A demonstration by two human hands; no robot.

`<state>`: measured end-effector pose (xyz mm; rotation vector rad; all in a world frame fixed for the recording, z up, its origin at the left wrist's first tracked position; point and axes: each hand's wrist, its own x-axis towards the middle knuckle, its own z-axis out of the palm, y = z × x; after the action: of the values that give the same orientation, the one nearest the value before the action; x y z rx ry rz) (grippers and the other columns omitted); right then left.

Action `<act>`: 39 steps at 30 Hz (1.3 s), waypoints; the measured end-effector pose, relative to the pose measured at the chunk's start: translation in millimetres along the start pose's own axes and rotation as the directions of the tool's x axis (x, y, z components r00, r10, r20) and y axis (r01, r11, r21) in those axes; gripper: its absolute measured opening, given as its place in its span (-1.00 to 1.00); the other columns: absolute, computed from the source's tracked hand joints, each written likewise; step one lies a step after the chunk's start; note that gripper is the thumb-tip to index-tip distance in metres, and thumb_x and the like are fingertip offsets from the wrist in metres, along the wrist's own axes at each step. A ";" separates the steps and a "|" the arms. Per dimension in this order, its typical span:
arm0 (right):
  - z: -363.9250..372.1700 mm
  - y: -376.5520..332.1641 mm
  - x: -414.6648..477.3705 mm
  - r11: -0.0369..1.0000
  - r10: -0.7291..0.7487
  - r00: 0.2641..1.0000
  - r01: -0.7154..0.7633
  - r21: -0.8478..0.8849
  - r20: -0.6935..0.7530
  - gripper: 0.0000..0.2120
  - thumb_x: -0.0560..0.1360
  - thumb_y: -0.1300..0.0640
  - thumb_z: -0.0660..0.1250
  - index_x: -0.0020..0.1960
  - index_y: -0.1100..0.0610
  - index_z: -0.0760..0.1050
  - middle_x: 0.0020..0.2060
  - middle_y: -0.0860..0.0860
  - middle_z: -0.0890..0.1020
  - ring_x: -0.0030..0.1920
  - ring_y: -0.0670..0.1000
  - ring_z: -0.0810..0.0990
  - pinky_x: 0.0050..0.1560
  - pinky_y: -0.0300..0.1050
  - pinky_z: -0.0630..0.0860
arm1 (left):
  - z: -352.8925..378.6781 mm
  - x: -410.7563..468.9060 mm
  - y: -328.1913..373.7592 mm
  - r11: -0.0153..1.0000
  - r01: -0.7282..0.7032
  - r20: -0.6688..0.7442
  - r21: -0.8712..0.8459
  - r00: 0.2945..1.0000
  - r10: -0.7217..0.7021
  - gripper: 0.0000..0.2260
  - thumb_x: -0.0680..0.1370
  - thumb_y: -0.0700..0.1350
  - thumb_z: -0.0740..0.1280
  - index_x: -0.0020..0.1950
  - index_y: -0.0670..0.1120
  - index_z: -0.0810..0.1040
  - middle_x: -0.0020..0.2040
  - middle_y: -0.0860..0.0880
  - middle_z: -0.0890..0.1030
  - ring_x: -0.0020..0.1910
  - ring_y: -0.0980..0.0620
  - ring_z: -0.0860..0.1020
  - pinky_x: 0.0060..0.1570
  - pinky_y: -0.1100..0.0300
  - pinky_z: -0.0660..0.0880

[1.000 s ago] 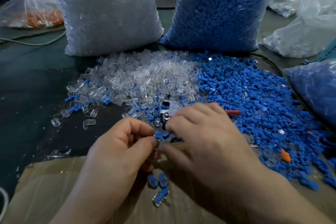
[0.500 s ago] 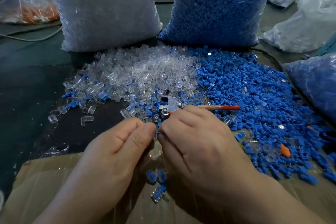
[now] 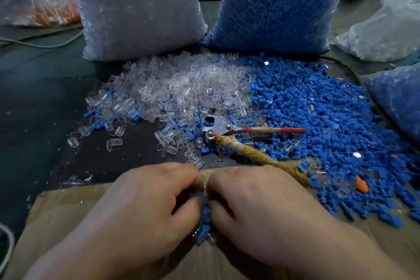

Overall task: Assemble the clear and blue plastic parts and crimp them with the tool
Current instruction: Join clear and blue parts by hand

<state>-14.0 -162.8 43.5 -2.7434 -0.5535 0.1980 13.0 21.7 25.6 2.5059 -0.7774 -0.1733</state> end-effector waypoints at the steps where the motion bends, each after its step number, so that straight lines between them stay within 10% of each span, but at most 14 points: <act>1: 0.7 -1.3 1.2 1.000 -0.006 0.999 0.007 -0.011 0.035 -0.86 0.54 -0.11 0.13 -0.09 -0.06 0.25 -0.02 -0.06 0.57 -0.02 0.11 0.52 -0.14 -0.02 0.36 | 1.4 0.1 2.3 1.000 -0.011 0.014 0.008 1.000 0.011 -0.70 0.38 0.25 0.12 -0.07 0.16 0.53 -0.18 0.22 0.56 -0.17 0.20 0.54 -0.18 0.09 0.53; 6: -4.5 1.8 -1.1 0.999 -0.036 0.983 0.039 -0.016 0.183 -0.83 0.49 -0.11 0.15 -0.14 -0.02 0.32 -0.23 -0.05 0.48 -0.21 0.09 0.40 -0.22 -0.03 0.36 | -1.7 1.4 4.9 1.000 -0.009 0.116 -0.024 0.993 0.012 -0.68 0.37 0.29 0.13 -0.03 0.19 0.52 -0.11 0.25 0.56 -0.12 0.23 0.55 -0.17 0.16 0.53; 14: 9.6 9.3 13.2 0.997 0.065 0.986 -0.071 -0.031 -0.156 -0.75 0.56 -0.26 0.12 0.06 -0.10 0.31 -0.06 -0.13 0.50 -0.09 0.03 0.52 -0.24 -0.03 0.31 | 5.8 15.2 -14.8 0.886 0.443 -0.317 0.139 0.867 -0.384 -0.49 0.40 0.42 0.25 0.24 0.19 0.42 -0.04 0.23 0.43 -0.14 0.19 0.49 -0.17 0.12 0.53; 22: 22.0 10.7 25.8 0.978 0.078 0.955 -0.130 -0.165 -0.288 -0.73 0.55 -0.18 0.17 0.16 -0.05 0.35 -0.12 -0.08 0.52 -0.23 0.09 0.57 -0.45 -0.07 0.10 | 16.7 18.6 3.1 0.917 0.319 -0.246 0.239 0.933 -0.261 -0.52 0.50 0.24 0.23 0.41 0.20 0.44 0.22 0.20 0.54 0.19 0.10 0.53 0.05 0.18 0.47; 39: 23.6 25.8 37.2 0.963 0.128 0.974 -0.167 -0.212 -0.188 -0.97 0.61 0.03 0.18 0.03 -0.05 0.38 -0.23 -0.08 0.25 -0.12 0.08 0.57 -0.40 -0.06 0.22 | 25.0 22.3 -8.0 0.968 0.250 -0.283 0.019 0.930 -0.235 -0.83 0.46 0.06 0.46 -0.03 0.20 0.51 -0.08 0.28 0.48 -0.16 0.26 0.47 -0.20 0.38 0.29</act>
<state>24.4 -163.4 9.9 -2.9880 -0.3418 -0.0737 28.9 4.1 0.5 2.5965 -0.3616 0.1178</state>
